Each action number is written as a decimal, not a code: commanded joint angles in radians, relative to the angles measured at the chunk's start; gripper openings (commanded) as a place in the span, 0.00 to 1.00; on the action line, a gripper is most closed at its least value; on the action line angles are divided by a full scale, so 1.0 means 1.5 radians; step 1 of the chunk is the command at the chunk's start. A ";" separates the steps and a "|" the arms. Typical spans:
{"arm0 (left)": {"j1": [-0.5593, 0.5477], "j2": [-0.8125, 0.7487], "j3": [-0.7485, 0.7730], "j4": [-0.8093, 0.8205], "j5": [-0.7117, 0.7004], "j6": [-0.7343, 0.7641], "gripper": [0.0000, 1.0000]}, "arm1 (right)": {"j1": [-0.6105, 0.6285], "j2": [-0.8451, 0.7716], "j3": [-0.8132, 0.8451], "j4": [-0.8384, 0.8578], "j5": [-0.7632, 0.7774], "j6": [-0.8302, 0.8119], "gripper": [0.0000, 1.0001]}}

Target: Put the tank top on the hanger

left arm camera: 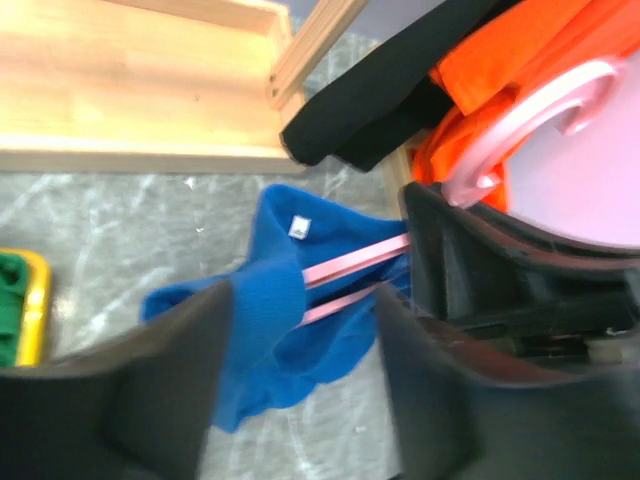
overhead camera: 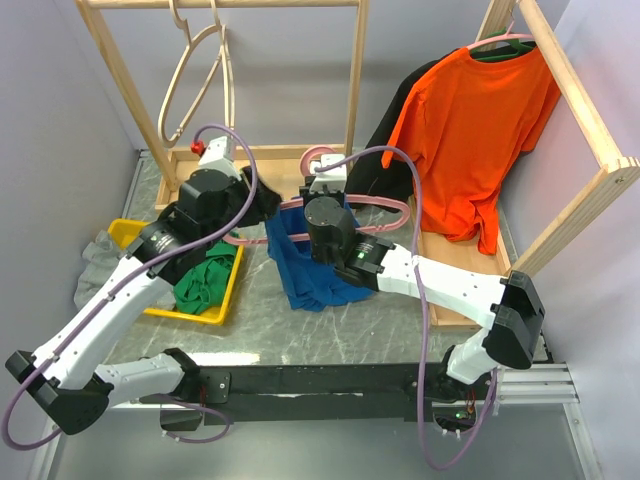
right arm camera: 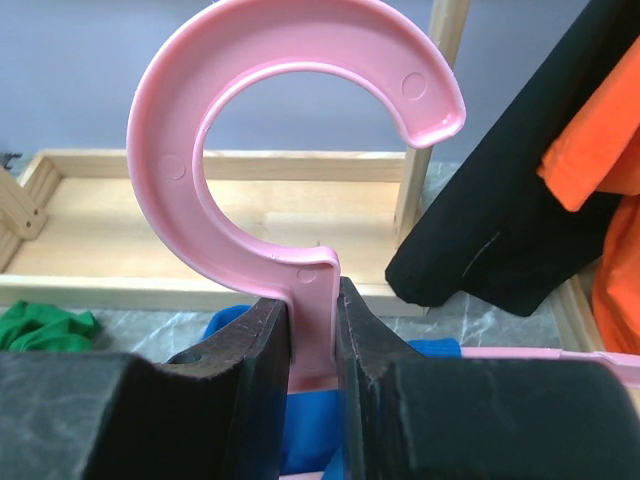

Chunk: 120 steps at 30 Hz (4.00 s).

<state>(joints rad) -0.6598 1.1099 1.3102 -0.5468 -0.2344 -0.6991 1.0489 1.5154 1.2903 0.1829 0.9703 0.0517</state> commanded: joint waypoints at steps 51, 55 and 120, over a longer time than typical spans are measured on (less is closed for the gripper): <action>0.001 -0.199 -0.006 -0.124 0.341 0.293 0.70 | -0.048 -0.156 0.039 -0.080 -0.505 -0.035 0.00; 0.001 -0.185 -0.014 -0.115 0.339 0.288 0.69 | -0.048 -0.152 0.043 -0.078 -0.513 -0.019 0.00; -0.001 -0.171 -0.015 -0.049 0.264 0.237 0.01 | -0.217 -0.231 -0.149 0.003 -0.684 0.178 0.20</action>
<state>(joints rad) -0.6598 0.8677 1.2316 -0.6643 0.1600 -0.3382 0.7486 1.1805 1.0035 0.1234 -0.0273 0.2947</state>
